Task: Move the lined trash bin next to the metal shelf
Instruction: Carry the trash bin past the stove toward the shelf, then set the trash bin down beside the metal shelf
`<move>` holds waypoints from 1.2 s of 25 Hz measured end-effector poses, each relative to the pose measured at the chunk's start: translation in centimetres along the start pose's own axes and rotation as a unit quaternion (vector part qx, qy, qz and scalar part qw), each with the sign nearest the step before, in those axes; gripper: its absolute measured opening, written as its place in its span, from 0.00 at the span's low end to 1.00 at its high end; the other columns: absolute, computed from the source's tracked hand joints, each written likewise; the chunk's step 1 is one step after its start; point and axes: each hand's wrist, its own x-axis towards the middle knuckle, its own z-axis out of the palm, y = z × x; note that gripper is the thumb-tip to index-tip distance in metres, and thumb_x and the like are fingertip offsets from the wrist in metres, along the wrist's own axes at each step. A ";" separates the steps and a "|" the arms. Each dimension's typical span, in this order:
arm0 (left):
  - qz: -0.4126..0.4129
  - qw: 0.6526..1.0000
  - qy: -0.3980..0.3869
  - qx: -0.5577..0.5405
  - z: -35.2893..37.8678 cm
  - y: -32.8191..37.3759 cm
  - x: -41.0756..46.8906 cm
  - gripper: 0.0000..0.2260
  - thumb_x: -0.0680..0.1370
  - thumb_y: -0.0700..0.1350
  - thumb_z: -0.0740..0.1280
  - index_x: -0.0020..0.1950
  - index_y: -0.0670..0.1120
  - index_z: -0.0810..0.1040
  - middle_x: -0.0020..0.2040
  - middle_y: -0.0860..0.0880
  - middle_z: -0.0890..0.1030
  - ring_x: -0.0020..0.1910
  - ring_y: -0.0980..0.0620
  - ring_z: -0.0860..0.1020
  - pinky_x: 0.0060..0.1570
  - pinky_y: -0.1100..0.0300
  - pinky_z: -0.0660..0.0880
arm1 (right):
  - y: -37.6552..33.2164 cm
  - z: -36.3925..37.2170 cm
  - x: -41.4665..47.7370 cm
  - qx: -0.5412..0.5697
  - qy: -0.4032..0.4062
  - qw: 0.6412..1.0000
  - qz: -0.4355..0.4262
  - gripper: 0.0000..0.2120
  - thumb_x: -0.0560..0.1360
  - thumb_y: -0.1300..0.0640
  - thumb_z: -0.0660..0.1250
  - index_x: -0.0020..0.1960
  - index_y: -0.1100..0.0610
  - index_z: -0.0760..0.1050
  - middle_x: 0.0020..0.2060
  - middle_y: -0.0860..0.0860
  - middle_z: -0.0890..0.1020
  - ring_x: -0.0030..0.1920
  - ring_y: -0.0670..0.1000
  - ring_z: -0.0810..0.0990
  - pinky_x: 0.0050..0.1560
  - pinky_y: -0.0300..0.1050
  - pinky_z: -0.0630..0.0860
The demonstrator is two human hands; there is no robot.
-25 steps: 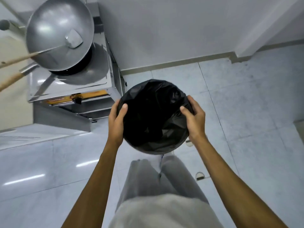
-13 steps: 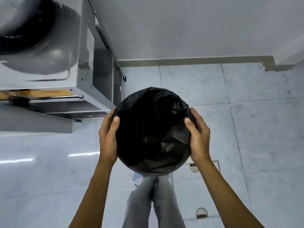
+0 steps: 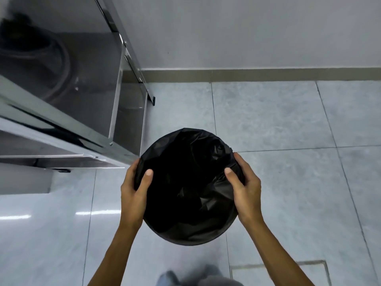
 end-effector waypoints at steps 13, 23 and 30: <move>0.062 0.998 0.013 -0.015 2.1 -9.7 5.2 0.31 0.75 0.58 0.68 0.79 0.54 0.72 0.72 0.56 0.79 0.68 0.63 0.76 0.57 0.75 0.76 | 9.5 1.9 5.8 -0.028 0.010 0.997 -0.077 0.24 0.79 0.60 0.71 0.73 0.49 0.76 0.66 0.41 0.82 0.67 0.38 0.78 0.69 0.42 0.75; 0.078 0.997 0.006 -0.022 1.9 -10.0 5.7 0.34 0.76 0.56 0.69 0.81 0.50 0.68 0.76 0.51 0.76 0.74 0.52 0.75 0.73 0.49 0.74 | 9.4 2.8 6.8 -0.099 0.009 0.986 -0.136 0.25 0.79 0.55 0.71 0.75 0.52 0.73 0.69 0.44 0.79 0.70 0.40 0.76 0.72 0.41 0.72; 0.098 0.994 0.003 -0.038 2.2 -10.4 8.2 0.32 0.78 0.54 0.69 0.81 0.49 0.69 0.74 0.50 0.77 0.72 0.52 0.76 0.70 0.58 0.75 | 9.5 3.6 8.6 -0.124 0.020 0.978 -0.166 0.27 0.79 0.53 0.71 0.76 0.53 0.71 0.70 0.44 0.78 0.70 0.40 0.75 0.70 0.33 0.70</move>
